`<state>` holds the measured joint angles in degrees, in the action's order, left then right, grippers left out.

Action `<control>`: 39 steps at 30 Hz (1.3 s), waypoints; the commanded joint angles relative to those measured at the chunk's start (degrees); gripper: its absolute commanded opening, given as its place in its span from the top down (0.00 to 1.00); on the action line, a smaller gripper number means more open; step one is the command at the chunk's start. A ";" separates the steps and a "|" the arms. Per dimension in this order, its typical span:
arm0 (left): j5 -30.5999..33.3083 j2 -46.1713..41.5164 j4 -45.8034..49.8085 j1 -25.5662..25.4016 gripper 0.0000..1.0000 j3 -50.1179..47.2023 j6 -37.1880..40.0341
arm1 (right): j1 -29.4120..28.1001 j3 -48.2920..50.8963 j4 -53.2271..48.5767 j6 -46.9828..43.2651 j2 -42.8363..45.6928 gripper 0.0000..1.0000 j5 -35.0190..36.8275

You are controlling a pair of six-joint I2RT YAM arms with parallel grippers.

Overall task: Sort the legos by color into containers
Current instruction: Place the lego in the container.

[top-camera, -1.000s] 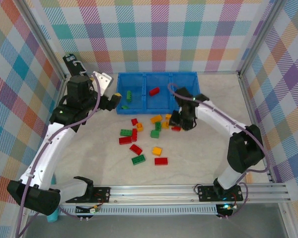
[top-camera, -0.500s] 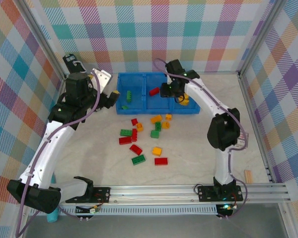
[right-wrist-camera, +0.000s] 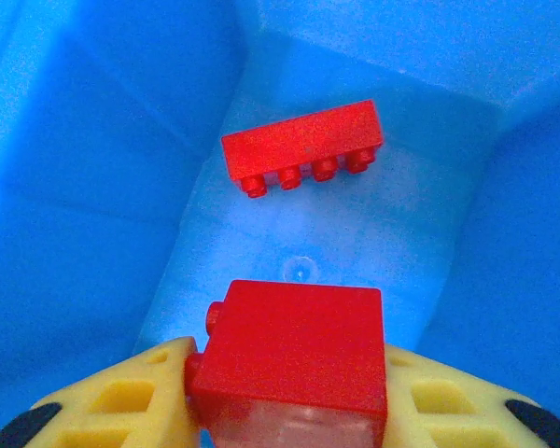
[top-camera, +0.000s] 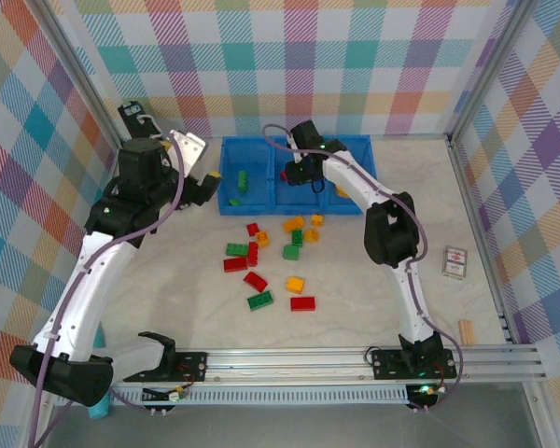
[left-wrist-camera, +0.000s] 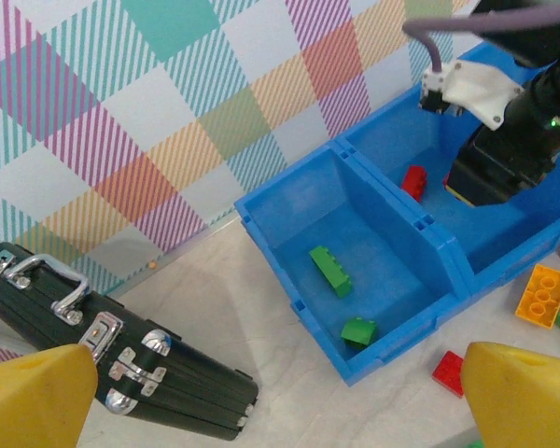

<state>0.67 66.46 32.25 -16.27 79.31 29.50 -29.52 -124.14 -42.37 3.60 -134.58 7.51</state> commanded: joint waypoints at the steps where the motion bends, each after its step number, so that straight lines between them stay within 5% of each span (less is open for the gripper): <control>1: 0.84 -1.21 1.10 -0.08 0.00 0.52 0.84 | -1.36 -2.48 0.50 -5.19 -2.39 0.61 3.34; 9: -0.13 -0.90 1.06 -0.08 0.00 0.53 0.08 | -4.21 -0.52 0.47 -14.67 -3.84 0.56 9.98; 20: -0.49 -1.83 1.15 -0.08 0.00 0.65 -0.58 | -4.51 1.16 0.00 -15.22 -1.62 0.42 10.86; 32: -2.64 -2.93 -0.32 -0.08 0.00 -0.38 -1.51 | -4.50 1.42 -4.91 -6.11 9.60 0.40 8.14; 39: -3.15 -6.42 -2.48 -0.08 0.00 -3.85 -1.57 | -4.58 9.66 -10.48 2.48 20.88 0.44 -0.96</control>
<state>-1.43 62.74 32.27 -16.27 77.08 28.51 -33.89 -118.50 -48.01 0.34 -118.13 12.58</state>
